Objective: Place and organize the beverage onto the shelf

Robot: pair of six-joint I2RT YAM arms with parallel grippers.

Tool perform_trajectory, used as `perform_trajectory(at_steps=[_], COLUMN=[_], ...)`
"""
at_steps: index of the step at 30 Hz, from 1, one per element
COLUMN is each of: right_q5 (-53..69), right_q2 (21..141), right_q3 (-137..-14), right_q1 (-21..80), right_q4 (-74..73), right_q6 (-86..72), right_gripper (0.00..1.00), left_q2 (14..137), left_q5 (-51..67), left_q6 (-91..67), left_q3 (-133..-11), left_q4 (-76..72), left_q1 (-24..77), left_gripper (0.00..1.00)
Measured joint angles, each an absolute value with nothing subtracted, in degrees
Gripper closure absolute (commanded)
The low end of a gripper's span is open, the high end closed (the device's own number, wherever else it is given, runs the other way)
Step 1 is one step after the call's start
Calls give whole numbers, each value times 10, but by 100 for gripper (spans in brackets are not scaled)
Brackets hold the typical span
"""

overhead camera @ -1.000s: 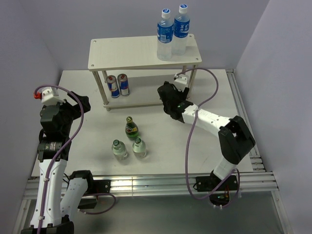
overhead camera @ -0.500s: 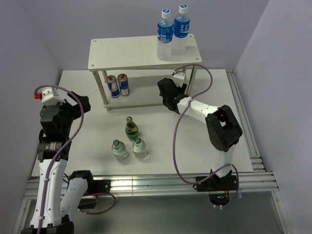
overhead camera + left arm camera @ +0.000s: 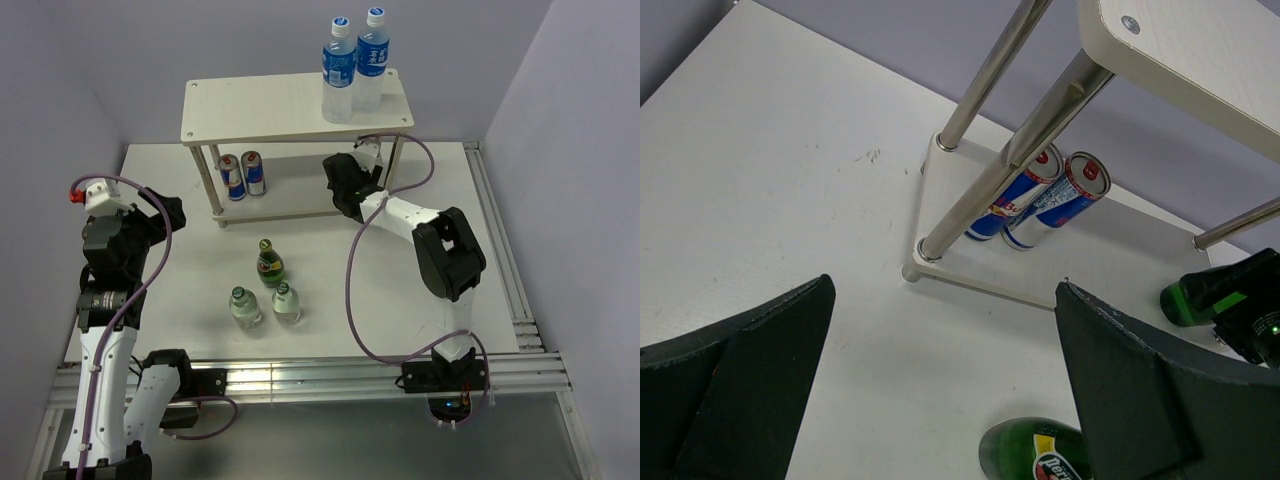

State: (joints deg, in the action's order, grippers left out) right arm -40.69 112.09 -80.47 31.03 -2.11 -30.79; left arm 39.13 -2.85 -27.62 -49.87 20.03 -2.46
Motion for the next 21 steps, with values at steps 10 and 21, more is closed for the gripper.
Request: perform_trajectory(at_steps=[10,21], right_q5=[-402,-398], right_q2=[1130,1106], right_q3=[-817,-779], right_q1=[308,319], right_q4=[-5,6], right_q6=[-303,-304], right_gripper=[0,0], left_q2=[391,391], left_q5=[-29,-28], left_q6=[-276,-276], left_q3=[-499,-499], left_q4=[200,200], left_q1=[-25,-28], left_gripper=[1,1])
